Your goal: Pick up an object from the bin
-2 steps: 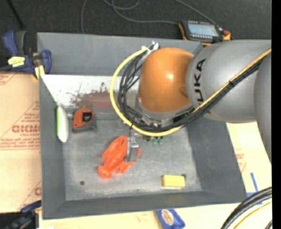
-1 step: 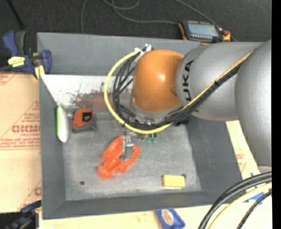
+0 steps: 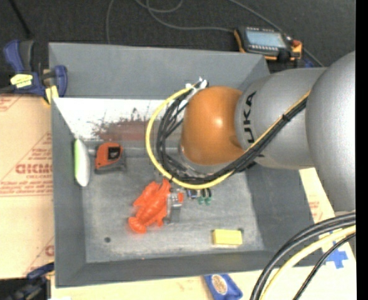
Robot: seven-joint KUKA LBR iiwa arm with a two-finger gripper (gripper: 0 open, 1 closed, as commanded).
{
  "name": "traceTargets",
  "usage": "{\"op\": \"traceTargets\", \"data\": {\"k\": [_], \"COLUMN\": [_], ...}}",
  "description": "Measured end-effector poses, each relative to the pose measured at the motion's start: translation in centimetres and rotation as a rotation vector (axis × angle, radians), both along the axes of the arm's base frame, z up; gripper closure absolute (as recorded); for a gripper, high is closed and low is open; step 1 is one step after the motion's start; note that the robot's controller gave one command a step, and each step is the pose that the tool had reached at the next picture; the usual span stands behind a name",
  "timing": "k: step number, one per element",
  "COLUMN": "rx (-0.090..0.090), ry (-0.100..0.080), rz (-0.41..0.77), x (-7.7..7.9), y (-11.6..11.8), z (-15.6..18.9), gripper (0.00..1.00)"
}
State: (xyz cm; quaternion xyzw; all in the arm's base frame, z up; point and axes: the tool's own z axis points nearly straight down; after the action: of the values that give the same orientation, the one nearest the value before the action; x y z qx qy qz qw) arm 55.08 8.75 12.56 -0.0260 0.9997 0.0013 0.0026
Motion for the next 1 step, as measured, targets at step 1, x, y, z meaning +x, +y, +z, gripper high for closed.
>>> {"op": "traceTargets", "data": {"k": [1], "rx": [-0.002], "ry": [0.001], "rz": [0.187], "x": [1.14], "y": [-2.27], "z": [-3.38], "gripper": [1.00]}}
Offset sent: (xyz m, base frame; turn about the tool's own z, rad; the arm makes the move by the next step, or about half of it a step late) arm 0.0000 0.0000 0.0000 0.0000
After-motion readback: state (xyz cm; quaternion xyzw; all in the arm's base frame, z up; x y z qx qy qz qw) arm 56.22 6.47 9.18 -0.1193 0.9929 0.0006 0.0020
